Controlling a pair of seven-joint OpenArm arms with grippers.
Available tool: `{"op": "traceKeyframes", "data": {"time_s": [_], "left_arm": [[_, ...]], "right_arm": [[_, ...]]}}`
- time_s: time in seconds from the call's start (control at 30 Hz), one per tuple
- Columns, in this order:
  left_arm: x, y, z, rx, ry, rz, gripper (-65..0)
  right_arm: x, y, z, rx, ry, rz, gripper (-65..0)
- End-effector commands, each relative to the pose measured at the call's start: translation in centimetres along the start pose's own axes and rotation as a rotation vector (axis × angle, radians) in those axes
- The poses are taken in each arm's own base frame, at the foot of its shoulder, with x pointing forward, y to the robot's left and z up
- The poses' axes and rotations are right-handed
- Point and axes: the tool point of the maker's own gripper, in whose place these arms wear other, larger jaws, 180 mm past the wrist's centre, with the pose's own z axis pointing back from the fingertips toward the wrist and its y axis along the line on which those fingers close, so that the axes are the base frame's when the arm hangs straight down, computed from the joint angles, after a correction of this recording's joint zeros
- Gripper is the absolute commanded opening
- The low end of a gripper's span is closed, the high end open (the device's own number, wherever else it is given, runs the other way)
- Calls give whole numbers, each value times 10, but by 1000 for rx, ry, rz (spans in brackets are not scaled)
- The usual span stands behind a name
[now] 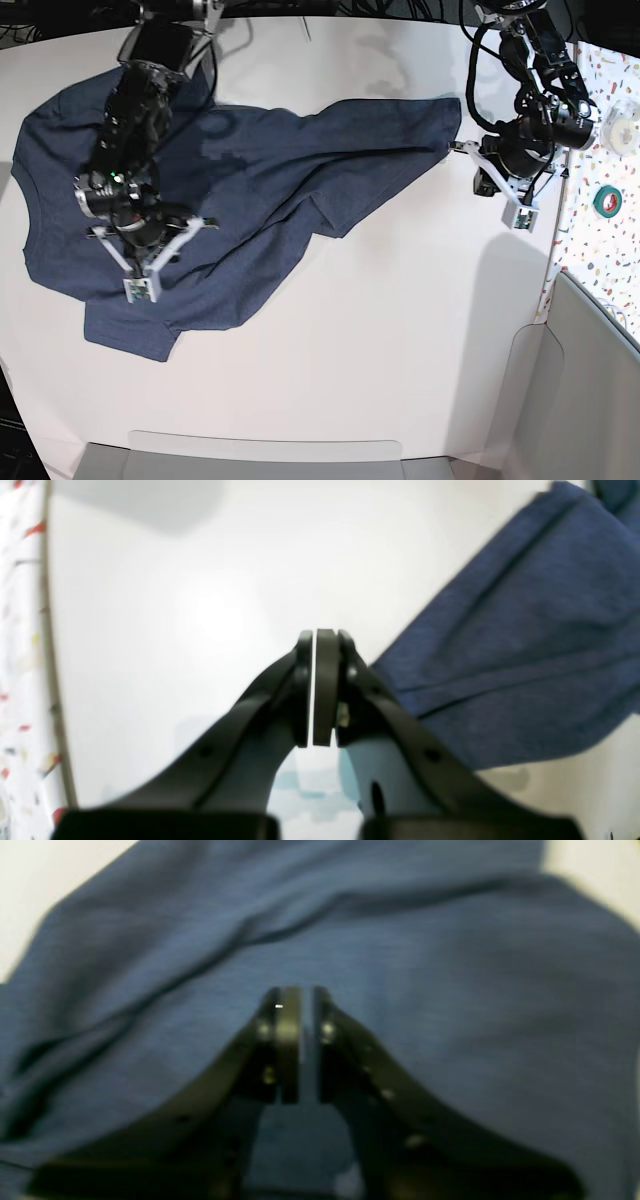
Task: Layout the t-shirt on the table in an organized manner, then fold the t-shirt properly
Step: 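Move the right gripper onto the t-shirt middle and grasp the fabric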
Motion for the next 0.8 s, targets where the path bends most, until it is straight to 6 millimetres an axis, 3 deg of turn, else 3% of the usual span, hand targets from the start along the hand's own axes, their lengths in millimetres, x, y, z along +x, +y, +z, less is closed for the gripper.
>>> {"op": "traceKeyframes", "data": {"time_s": [0.0, 0.13, 0.27, 0.4, 0.5, 0.57, 0.63, 0.77], "left_arm": [[8, -2, 3, -2, -28, -17, -613], [-1, -5, 2, -11, -6, -19, -571], [-1, -6, 2, -14, -4, -19, -562], [-1, -5, 2, -11, -5, -17, -562], [-2, -4, 2, -9, -5, -15, -562], [-2, -4, 2, -8, -5, -14, -562], [-2, -4, 2, -8, -5, -14, -562], [-2, -4, 2, -8, -5, -14, -562]], "right_arm": [[23, 5, -2, 16, -54, -8, -525], [25, 38, -29, 121, -13, -50, -406], [19, 55, -51, 177, 23, -52, -338], [9, 92, -67, 249, 43, 21, -327], [-15, 107, -78, 282, 98, 37, -329], [-28, 111, -80, 290, 128, 37, -366], [-41, 111, -80, 291, 152, 32, -446], [-64, 87, -78, 244, 192, 49, -603]]}}
